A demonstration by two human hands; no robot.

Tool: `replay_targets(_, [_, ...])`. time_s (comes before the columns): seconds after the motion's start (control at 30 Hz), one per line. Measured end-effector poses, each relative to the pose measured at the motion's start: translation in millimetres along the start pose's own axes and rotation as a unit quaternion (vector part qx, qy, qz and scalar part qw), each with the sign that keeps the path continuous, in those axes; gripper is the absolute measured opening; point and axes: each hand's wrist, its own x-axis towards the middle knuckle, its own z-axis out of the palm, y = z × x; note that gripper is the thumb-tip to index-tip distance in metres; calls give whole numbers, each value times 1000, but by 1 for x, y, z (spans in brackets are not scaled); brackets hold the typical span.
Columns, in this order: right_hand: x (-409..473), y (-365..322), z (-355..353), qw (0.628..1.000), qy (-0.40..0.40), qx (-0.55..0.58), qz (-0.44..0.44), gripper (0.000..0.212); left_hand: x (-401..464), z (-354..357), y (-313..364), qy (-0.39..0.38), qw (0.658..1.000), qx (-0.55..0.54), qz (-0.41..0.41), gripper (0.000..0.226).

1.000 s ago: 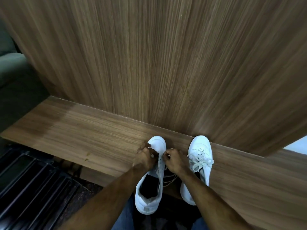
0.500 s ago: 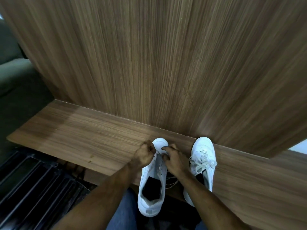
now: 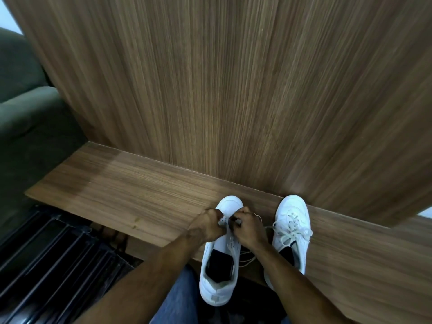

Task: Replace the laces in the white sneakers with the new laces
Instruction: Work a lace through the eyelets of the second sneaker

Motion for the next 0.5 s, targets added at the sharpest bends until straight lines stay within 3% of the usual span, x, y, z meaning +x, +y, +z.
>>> replay_targets(0.23, [-3, -12, 3, 994, 0, -105, -37, 19, 4, -1, -2, 3, 1000, 1, -25, 21])
replay_targets(0.5, [-7, -6, 3, 994, -13, -98, -47, 25, 5, -1, -11, 14, 996, -80, -20, 15])
